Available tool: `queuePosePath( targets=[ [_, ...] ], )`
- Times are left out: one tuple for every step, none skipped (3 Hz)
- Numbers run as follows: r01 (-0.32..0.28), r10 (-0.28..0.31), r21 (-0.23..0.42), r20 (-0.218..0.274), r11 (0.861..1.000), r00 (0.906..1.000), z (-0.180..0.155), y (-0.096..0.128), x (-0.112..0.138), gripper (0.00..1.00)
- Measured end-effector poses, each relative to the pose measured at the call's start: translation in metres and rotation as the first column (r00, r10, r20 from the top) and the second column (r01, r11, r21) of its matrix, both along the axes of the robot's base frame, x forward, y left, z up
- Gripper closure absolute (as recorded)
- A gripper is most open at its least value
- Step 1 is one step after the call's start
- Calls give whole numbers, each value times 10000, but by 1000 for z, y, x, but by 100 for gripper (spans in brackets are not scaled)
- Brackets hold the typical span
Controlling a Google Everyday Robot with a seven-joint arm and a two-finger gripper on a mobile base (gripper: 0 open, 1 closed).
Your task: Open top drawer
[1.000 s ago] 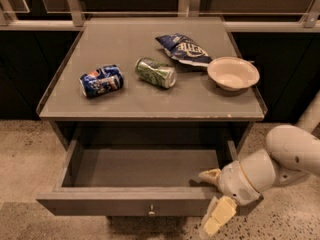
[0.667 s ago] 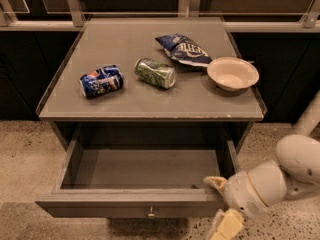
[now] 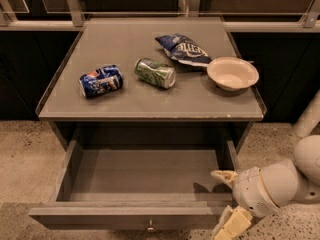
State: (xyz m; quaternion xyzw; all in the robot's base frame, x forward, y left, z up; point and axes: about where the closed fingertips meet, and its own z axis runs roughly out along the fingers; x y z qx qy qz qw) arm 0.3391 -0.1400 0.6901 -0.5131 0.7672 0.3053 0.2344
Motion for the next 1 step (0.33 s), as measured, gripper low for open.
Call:
queuePosePath(
  targets=[
    [-7, 7, 3, -14, 10000, 10000, 0, 0, 0, 0]
  ],
)
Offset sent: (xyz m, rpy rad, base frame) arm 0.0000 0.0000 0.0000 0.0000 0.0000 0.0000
